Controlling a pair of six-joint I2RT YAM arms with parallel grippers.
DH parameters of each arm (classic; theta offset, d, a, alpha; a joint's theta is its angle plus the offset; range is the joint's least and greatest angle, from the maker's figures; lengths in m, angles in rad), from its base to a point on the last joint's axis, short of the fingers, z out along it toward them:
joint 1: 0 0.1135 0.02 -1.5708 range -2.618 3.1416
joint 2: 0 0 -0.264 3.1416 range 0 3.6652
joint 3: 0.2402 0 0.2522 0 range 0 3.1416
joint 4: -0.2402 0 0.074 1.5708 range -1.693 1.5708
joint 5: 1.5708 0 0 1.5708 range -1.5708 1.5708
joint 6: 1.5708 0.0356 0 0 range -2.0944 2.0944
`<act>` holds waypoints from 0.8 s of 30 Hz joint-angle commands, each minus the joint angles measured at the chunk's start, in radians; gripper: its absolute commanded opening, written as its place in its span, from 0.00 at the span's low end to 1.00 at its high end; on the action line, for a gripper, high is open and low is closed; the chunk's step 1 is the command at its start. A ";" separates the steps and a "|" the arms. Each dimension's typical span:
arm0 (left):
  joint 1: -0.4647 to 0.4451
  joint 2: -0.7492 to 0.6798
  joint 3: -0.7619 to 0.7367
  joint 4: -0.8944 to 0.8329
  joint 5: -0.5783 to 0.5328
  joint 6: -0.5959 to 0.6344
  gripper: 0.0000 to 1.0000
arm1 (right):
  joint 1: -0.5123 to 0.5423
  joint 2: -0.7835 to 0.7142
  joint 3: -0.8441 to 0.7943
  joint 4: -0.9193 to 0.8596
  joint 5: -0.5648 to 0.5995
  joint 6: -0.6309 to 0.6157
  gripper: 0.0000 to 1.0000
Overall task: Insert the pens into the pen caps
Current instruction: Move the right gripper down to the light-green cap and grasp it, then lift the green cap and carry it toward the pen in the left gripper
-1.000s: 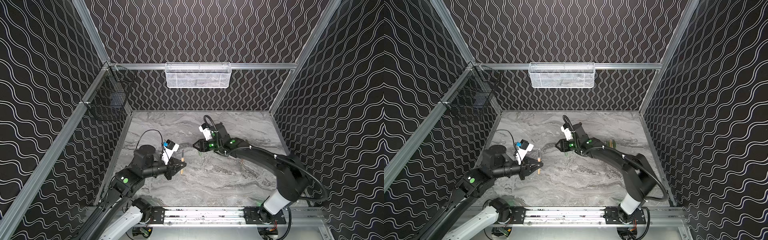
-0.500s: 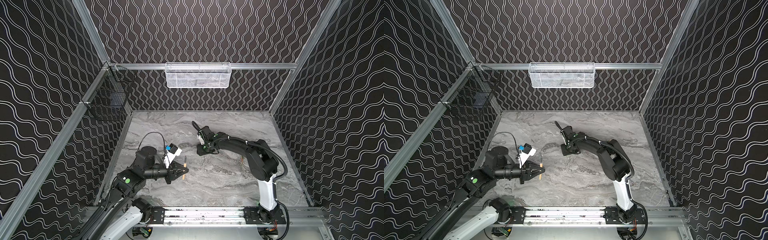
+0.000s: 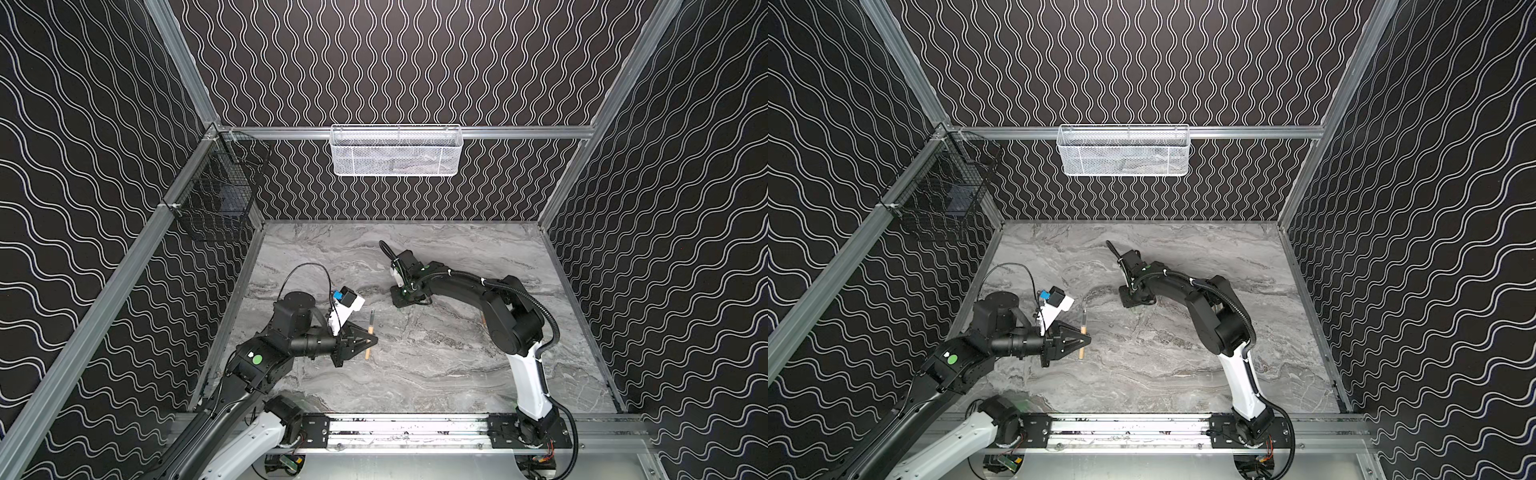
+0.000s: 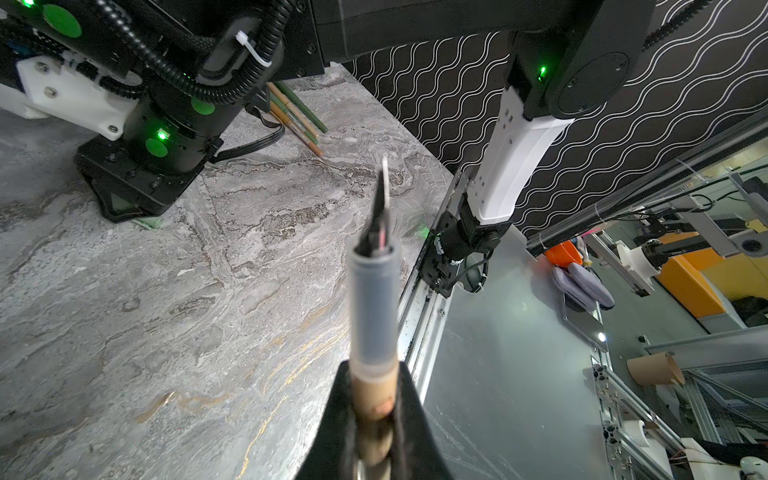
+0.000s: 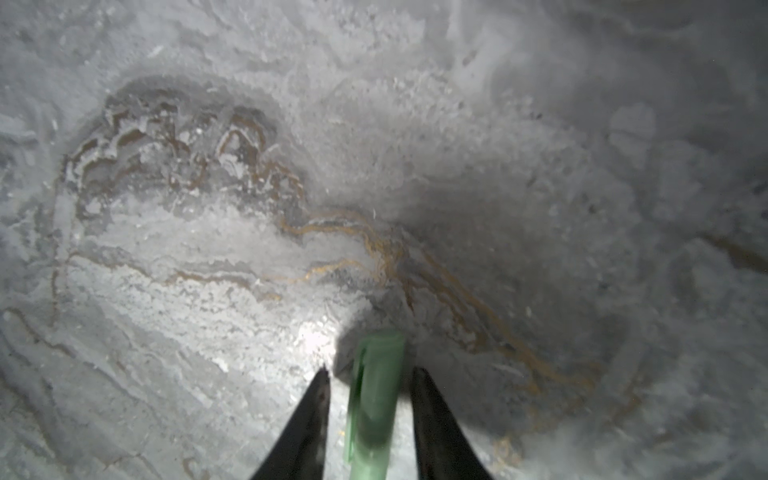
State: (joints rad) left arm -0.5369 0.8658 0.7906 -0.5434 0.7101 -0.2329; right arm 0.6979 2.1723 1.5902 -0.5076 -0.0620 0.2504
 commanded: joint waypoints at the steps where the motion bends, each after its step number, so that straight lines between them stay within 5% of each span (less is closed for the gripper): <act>1: 0.001 0.003 -0.001 0.032 0.000 0.016 0.00 | 0.000 0.015 0.007 -0.043 -0.009 0.008 0.29; 16: 0.000 0.042 0.000 0.054 0.017 0.016 0.00 | 0.000 -0.044 -0.021 -0.036 -0.013 0.015 0.11; 24: 0.000 0.102 -0.054 0.231 0.086 -0.106 0.00 | -0.018 -0.203 -0.154 0.084 -0.072 0.038 0.09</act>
State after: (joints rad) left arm -0.5369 0.9497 0.7506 -0.4362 0.7525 -0.2707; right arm 0.6861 2.0270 1.4754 -0.4950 -0.0967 0.2699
